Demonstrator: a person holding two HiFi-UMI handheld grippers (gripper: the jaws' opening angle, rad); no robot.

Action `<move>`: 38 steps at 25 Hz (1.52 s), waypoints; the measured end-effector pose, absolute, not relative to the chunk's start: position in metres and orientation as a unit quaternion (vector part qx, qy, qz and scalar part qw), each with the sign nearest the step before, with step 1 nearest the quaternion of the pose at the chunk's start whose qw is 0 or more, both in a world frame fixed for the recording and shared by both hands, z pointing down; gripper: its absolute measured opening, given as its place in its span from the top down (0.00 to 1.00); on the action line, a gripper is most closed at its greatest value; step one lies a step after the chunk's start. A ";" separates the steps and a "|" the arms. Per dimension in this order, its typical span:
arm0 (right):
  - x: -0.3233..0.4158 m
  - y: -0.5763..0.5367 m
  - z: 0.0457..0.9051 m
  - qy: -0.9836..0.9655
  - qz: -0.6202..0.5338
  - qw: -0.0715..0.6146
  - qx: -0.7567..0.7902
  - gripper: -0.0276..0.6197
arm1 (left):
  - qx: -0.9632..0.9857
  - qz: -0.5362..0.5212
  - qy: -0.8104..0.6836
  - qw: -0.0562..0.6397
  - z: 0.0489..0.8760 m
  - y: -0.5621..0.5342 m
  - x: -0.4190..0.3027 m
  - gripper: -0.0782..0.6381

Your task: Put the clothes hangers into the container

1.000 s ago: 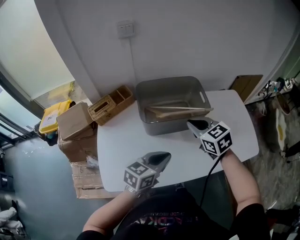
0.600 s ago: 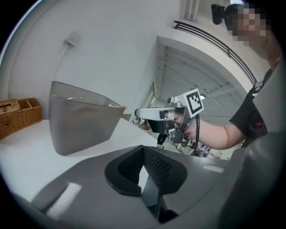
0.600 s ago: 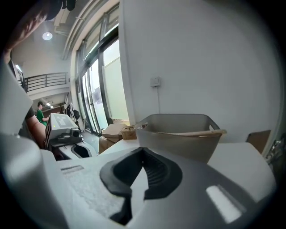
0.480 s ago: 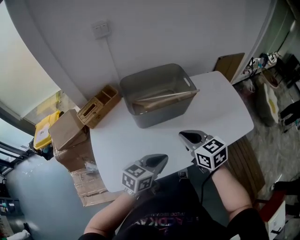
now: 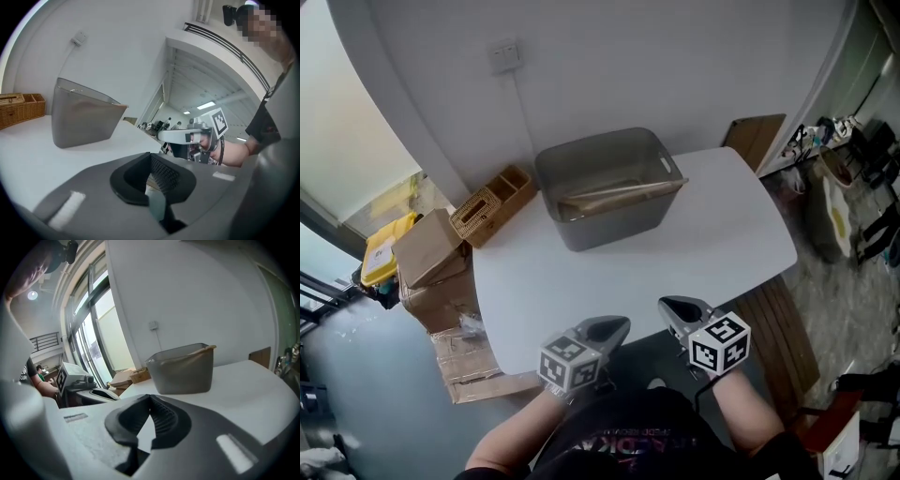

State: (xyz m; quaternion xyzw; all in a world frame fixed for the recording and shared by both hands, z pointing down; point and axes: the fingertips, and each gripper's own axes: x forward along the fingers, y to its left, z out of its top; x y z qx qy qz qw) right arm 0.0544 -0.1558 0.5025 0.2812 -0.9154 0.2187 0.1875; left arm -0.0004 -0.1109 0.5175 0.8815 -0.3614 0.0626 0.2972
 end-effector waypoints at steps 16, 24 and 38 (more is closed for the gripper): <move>0.149 -0.065 0.525 -0.923 0.269 0.180 0.208 0.95 | 0.852 0.061 -0.413 0.316 0.533 -0.043 0.112 0.89; 0.185 -0.029 0.528 -0.928 0.274 0.183 0.172 0.95 | 0.842 0.062 -0.435 0.313 0.531 -0.012 0.151 0.89; 0.195 -0.010 0.526 -0.934 0.265 0.187 0.152 0.95 | 0.843 0.071 -0.434 0.311 0.534 0.004 0.169 0.89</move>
